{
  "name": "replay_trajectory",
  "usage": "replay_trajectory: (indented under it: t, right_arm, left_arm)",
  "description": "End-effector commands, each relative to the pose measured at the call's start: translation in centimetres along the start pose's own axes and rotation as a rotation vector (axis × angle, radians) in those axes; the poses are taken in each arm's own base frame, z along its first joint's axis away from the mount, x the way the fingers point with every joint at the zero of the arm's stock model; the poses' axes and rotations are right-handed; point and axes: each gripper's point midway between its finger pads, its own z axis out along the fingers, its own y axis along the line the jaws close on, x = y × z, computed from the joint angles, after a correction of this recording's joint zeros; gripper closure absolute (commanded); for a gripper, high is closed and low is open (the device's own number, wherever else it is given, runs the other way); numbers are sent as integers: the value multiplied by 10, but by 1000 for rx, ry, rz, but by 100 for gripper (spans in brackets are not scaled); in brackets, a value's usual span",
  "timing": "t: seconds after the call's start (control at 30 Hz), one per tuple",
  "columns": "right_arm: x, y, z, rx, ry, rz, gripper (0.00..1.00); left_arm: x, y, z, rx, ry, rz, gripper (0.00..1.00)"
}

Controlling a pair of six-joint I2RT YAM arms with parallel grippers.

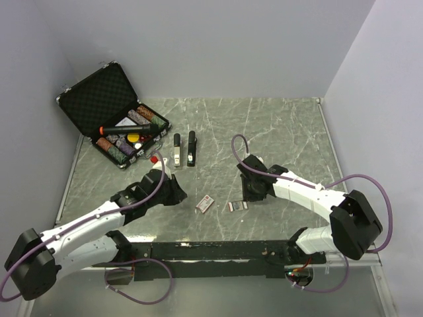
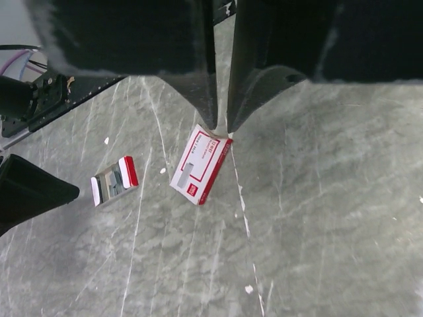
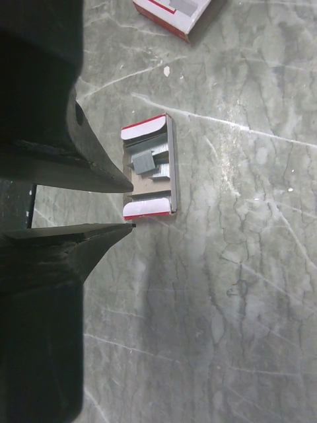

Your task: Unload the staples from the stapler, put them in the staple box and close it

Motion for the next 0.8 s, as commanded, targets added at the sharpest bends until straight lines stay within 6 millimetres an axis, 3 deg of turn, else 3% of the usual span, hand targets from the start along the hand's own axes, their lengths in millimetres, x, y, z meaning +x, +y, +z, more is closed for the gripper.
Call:
replay_trajectory:
  t: [0.0,0.1,0.47,0.77]
  right_arm:
    - [0,0,4,-15,-8,2,67]
    - [4,-1,8,-12,5,5,68]
    - [8,-3,18,6,23,16,69]
    - [7,-3,23,6,31,21,71]
  left_arm:
    - [1,-11,6,37,-15,-29,90]
    - [7,-12,9,41,4,-24,99]
    - [31,-21,22,72,76,-22,99]
    - [39,-25,28,68,92,-1,99]
